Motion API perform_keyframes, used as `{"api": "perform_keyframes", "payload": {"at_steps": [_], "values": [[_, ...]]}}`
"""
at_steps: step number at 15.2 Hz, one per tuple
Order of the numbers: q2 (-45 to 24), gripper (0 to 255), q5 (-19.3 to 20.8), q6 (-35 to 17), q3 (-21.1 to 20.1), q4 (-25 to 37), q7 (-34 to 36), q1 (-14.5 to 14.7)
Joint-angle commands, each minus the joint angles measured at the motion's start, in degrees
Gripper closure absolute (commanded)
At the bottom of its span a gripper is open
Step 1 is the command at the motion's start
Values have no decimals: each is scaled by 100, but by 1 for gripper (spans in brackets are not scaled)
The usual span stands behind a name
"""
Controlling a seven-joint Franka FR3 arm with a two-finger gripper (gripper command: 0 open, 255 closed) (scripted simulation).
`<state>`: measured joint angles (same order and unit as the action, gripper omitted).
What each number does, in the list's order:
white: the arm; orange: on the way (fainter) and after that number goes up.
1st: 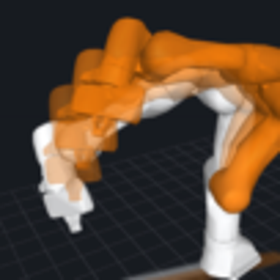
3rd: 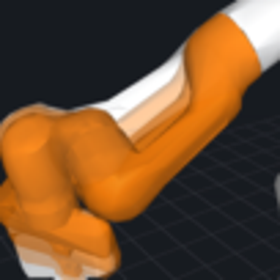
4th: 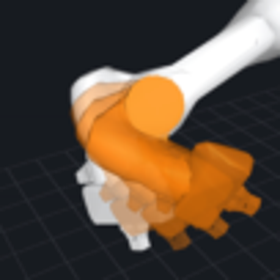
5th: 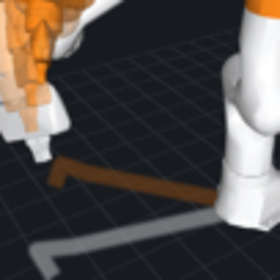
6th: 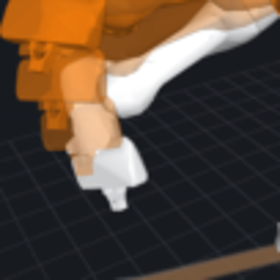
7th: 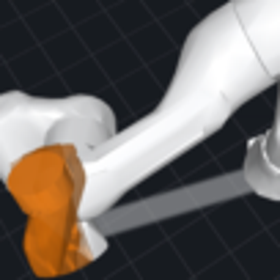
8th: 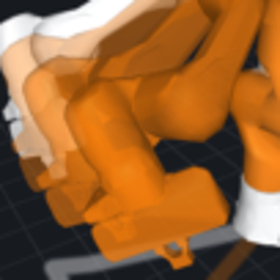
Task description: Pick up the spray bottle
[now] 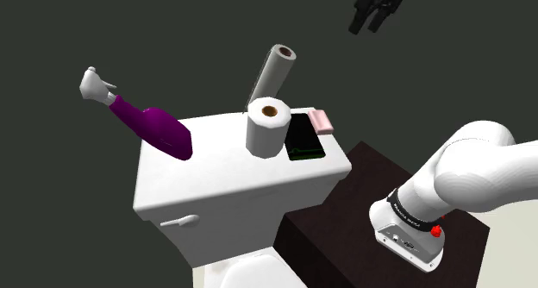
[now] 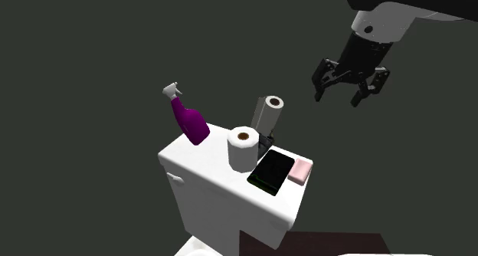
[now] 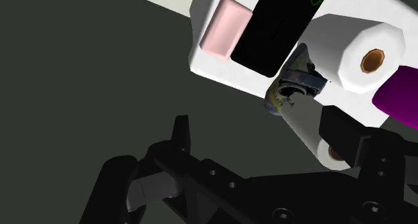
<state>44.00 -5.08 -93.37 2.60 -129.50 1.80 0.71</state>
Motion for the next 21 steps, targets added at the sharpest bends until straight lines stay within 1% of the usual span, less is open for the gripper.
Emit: {"api": "perform_keyframes", "payload": {"at_steps": [1,6,11,16,21], "values": [[0,0,0,0,0,0,0,0],[-582,0,-159,-601,-408,154,48,288],[-1227,0,-233,-1143,-819,430,104,535],[-1922,0,-192,-1615,-1224,818,191,754],[-2659,0,-25,-2004,-1644,1313,318,928]]}}
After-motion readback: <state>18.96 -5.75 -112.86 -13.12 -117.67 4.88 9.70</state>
